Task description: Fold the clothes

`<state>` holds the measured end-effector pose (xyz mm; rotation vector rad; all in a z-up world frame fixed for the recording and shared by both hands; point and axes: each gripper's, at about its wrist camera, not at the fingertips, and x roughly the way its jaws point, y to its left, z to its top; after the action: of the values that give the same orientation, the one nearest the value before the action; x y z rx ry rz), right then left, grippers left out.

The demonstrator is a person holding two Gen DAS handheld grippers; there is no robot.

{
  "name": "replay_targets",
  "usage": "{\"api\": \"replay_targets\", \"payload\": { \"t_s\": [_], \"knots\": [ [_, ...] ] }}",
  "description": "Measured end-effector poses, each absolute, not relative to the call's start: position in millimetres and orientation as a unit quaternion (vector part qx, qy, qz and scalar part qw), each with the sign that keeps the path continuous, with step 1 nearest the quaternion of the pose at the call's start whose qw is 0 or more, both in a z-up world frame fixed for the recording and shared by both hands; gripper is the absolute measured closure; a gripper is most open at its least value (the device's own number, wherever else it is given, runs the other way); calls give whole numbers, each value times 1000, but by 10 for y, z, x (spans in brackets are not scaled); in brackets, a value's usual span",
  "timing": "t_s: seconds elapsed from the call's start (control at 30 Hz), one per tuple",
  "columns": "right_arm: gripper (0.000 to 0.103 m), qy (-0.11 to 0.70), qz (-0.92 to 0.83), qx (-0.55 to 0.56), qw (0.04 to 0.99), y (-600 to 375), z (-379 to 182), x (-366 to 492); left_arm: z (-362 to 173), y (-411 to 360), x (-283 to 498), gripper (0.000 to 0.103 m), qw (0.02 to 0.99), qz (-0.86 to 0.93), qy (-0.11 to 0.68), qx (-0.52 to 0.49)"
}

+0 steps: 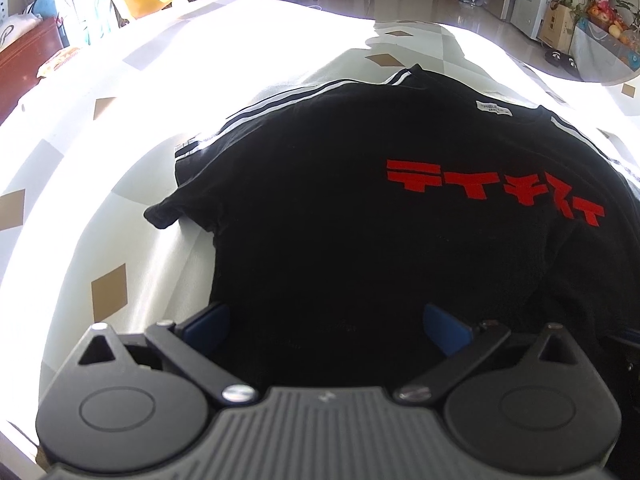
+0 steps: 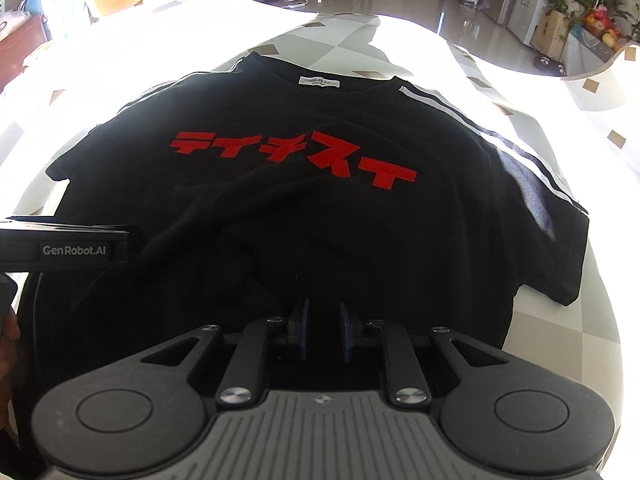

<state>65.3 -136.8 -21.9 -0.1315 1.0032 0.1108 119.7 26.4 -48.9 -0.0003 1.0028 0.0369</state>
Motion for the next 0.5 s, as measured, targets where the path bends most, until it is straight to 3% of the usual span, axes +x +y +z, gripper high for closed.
{"api": "replay_targets", "payload": {
  "t_s": [0.5],
  "knots": [
    [84, 488, 32, -54, 871, -1431, -169, 621, -494, 285, 1264, 0, 877, 26, 480, -8]
  ]
}}
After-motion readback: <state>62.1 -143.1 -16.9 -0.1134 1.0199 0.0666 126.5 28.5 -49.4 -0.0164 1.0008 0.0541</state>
